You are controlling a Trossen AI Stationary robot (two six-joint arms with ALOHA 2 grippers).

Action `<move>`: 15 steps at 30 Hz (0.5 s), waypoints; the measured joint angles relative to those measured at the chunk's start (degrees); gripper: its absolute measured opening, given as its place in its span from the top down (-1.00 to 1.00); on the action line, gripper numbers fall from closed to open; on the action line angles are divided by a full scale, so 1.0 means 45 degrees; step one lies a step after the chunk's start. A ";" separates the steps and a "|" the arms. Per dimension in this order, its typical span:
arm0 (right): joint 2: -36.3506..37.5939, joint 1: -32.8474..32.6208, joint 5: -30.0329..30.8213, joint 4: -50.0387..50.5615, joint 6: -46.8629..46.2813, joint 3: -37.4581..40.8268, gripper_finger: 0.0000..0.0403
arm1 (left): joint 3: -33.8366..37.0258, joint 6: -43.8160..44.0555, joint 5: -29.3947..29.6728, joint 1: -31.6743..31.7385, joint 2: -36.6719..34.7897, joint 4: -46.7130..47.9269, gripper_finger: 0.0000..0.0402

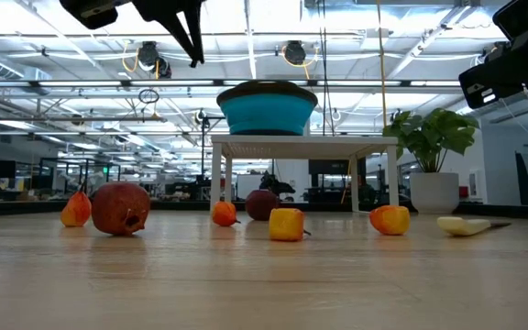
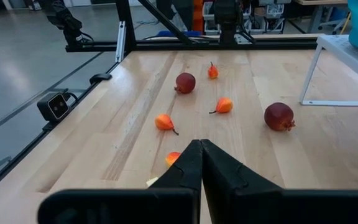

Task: Pick & Place Fruit
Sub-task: Put the bottom pomegranate into the blue strainer bowl on the shelf

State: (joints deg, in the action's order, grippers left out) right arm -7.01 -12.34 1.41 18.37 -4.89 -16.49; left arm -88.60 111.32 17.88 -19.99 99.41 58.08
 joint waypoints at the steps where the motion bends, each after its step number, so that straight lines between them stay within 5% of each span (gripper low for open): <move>1: -0.0005 0.0000 0.0000 0.0016 0.0000 0.0000 1.00 | 0.0000 0.0229 0.0037 0.0000 0.0086 -0.0086 0.99; 15: -0.0005 -0.0003 0.0003 0.0073 0.0381 0.0000 1.00 | 0.0000 0.3110 -0.0631 0.0000 0.1517 -0.0915 0.96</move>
State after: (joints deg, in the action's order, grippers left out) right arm -7.03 -12.35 1.42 18.70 -3.17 -16.49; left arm -88.60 125.31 15.04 -19.99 106.23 53.96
